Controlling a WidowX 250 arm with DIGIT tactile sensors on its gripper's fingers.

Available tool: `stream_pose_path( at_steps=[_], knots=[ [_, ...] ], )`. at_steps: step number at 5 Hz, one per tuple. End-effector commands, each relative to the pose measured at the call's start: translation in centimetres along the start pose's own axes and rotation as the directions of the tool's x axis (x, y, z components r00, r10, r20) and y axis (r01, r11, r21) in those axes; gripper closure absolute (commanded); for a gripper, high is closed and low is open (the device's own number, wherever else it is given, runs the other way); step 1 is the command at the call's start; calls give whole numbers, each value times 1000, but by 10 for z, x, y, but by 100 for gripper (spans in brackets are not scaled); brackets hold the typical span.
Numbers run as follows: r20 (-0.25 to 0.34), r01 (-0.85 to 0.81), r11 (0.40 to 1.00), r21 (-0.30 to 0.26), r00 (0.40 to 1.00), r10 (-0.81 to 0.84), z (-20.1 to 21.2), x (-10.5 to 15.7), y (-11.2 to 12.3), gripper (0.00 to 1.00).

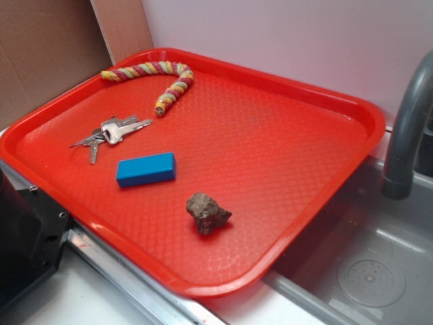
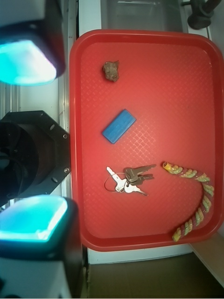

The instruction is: Grab the rock.

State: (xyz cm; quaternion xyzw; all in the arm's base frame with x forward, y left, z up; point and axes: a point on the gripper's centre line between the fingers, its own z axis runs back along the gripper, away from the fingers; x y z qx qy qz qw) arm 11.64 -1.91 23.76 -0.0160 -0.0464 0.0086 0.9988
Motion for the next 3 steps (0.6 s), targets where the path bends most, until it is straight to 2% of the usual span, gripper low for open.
stream_pose_path(
  at_steps=[1,2,3],
  knots=[
    [0,0,1000,0,1000,0,0,0,0,0],
    [33,123,992,14,992,-123,-6,6,-13,0],
    [76,366,930,40,927,-368,-14,13,-35,0]
  ],
)
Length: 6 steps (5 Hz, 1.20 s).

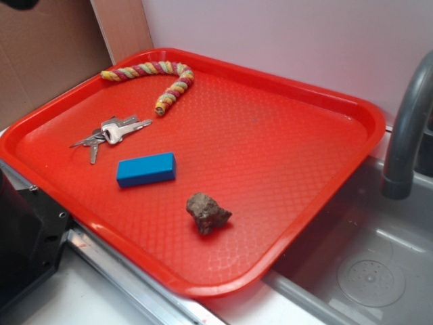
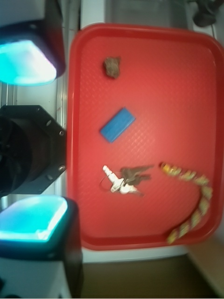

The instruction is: Grab the rock.

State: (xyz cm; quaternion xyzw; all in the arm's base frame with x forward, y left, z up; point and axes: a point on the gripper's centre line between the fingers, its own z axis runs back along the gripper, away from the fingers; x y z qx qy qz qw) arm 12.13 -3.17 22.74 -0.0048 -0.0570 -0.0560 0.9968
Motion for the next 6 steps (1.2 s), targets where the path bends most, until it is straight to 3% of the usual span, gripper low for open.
stream_pose_path(
  at_steps=[1,2,3,4,6],
  knots=[
    [155,471,882,-4,872,-465,-14,22,-36,0],
    [210,674,739,1,722,-659,-31,34,-58,0],
    [263,834,550,38,523,-811,-49,37,-80,0],
    [225,919,394,20,380,-897,-69,38,-98,0],
    [151,939,342,-27,342,-927,-105,37,-114,0]
  ],
)
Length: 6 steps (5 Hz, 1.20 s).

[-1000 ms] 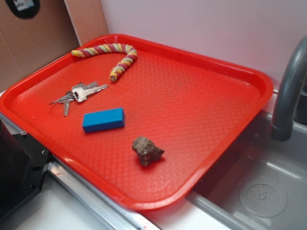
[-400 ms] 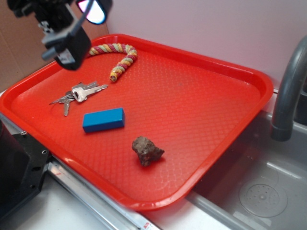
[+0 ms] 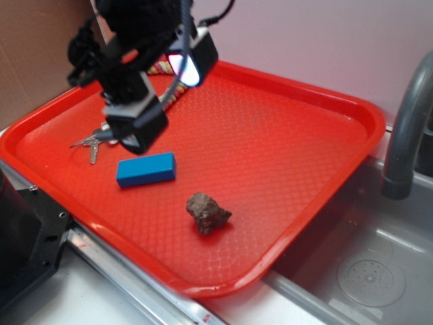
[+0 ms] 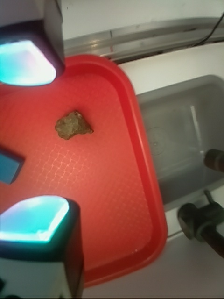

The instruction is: Grab the rock.

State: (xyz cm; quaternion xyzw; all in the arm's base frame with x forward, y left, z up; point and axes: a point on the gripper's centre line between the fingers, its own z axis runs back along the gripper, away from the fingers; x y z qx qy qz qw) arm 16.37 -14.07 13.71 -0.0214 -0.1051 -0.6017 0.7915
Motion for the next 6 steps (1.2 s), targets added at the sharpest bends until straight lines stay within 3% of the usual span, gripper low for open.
stream_pose_path(
  at_steps=[1,3,5,6],
  knots=[
    [-17,64,995,-82,998,-65,-32,3,-15,0],
    [-93,73,986,-148,992,-88,-79,-10,-19,0],
    [-164,134,980,-149,974,-158,-115,-8,-21,0],
    [-195,172,981,-88,963,-186,-105,-5,-24,100]
  ],
)
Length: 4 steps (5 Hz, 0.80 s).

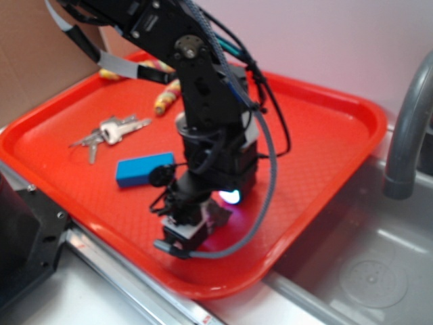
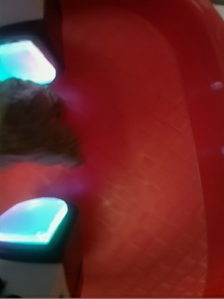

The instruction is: Grab the rock.

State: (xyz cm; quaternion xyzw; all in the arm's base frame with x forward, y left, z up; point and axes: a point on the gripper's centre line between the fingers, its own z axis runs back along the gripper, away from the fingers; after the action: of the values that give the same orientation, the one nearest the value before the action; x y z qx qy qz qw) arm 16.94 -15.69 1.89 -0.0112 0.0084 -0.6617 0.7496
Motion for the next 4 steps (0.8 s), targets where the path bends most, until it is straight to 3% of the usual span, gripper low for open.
stream_pose_path(
  at_steps=[1,3,4],
  knots=[
    [-41,22,998,56,999,-19,8,-4,-13,100],
    [-38,-53,998,46,998,54,18,-14,-5,100],
    [-61,-297,952,74,951,302,58,-25,5,100]
  ],
)
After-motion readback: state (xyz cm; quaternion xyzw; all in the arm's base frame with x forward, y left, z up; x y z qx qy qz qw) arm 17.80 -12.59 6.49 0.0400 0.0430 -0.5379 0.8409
